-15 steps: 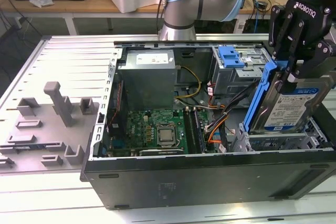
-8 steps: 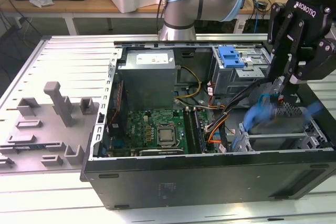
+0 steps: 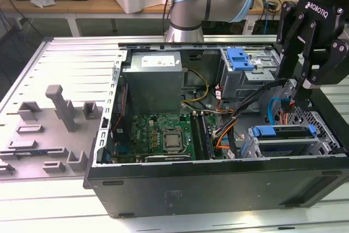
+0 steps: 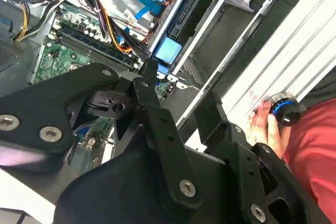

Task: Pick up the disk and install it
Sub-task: 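Insert the first disk wire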

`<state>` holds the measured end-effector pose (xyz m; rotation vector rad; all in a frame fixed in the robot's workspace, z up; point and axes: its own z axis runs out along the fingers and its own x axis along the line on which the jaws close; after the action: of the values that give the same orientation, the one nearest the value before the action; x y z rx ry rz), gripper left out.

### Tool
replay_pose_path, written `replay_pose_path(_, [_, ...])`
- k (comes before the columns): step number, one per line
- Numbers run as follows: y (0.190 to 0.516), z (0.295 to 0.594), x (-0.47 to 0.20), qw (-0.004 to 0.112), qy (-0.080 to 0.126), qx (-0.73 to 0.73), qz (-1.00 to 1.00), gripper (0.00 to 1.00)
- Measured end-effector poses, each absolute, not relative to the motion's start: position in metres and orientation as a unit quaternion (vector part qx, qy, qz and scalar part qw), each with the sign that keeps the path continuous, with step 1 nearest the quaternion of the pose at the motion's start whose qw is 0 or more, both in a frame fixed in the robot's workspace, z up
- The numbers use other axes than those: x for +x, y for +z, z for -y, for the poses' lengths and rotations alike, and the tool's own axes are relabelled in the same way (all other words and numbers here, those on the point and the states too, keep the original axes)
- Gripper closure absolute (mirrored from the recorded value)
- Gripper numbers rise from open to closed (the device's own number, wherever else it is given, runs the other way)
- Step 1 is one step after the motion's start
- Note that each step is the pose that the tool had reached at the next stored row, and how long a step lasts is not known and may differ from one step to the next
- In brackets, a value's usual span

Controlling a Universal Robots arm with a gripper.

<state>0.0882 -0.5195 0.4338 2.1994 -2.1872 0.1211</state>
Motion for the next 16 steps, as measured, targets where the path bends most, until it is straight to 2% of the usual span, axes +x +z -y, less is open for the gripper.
replay_pose_path(16, [0.4339, 0.5195, 0.0881, 0.019, 0.039, 0.704, 0.709, 0.44])
